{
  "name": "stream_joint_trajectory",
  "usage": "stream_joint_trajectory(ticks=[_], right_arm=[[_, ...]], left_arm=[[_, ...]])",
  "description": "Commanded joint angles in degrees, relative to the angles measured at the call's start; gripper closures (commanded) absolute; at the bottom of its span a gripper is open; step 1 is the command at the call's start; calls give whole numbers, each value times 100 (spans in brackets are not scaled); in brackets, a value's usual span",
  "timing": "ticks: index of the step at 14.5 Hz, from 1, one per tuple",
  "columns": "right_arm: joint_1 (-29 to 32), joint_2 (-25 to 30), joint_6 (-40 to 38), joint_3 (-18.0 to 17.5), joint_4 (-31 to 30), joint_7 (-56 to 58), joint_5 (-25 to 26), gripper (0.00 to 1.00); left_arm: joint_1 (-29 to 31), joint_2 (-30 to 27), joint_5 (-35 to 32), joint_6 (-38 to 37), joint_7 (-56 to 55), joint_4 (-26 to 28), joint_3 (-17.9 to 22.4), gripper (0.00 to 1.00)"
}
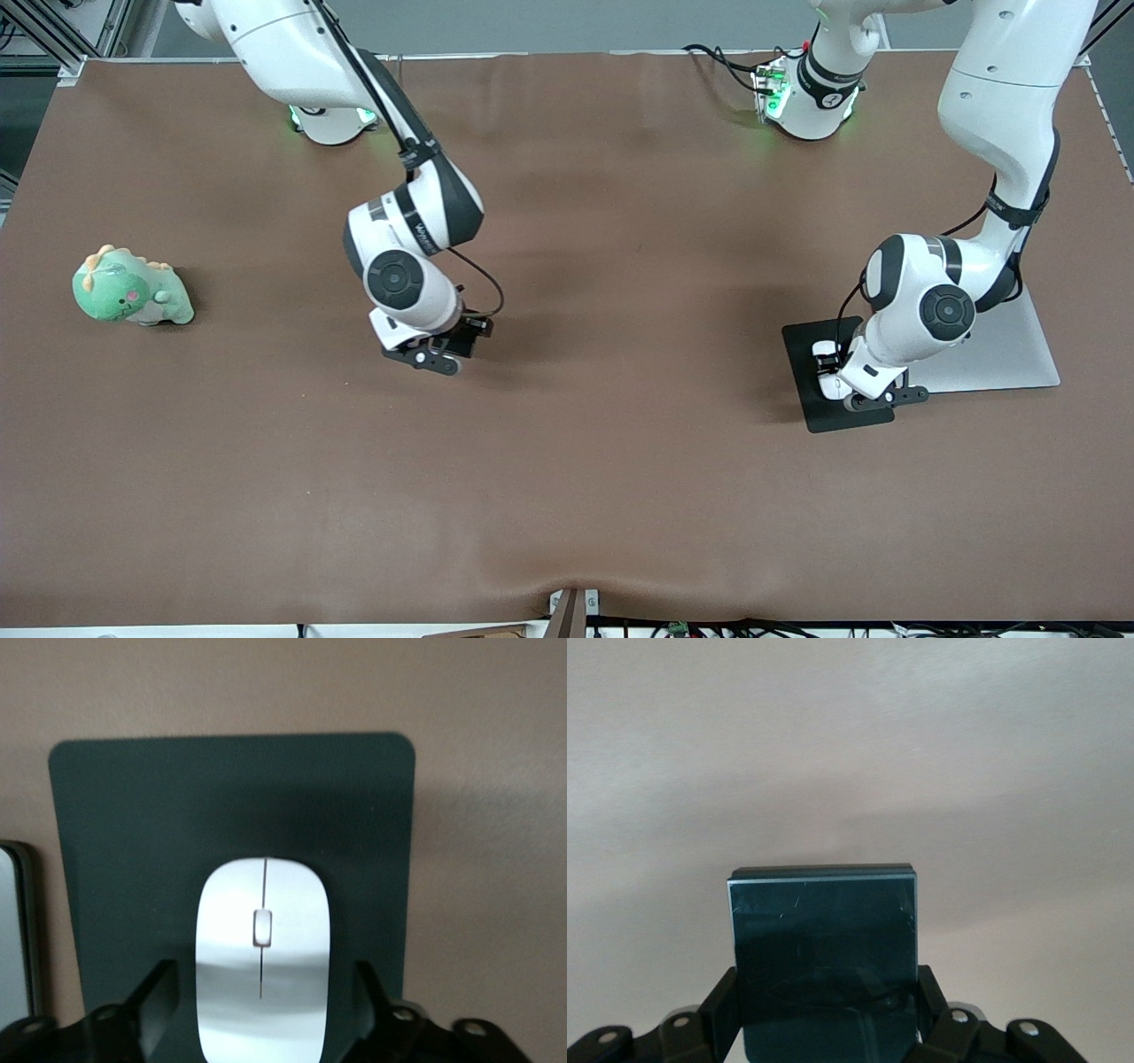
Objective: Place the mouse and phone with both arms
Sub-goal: 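Release the mouse on the pad while the right gripper carries the phone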
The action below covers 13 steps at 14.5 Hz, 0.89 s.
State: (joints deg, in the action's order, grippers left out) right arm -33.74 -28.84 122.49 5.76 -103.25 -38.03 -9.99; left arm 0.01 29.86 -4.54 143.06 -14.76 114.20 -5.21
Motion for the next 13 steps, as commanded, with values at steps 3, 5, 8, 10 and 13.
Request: stream_joint_trajectory(ticks=[3,5,8,10,13], right_arm=[[526,1062,64,-93,-1195,883,58,100],[658,1301,283,-93,-1582,1078,58,100],[868,1565,670,-58,-2154,1516,58,100],[1053,1670,750,-40,-2374,1816,67,100],[1396,1776,768,-40,-2559,2185,67,100]], left_arm=[[165,-822,-108,-774,-1,-798,-50,0],[192,-990,-82,-1654,8,-1573,-50,0],[183,-1324,-46,-3200,8,-2558,-94,0],[148,-1657,-81,-3870,8,-2911,-103,0],[174,-2352,-55,-4521,34,-2895,-226,0]])
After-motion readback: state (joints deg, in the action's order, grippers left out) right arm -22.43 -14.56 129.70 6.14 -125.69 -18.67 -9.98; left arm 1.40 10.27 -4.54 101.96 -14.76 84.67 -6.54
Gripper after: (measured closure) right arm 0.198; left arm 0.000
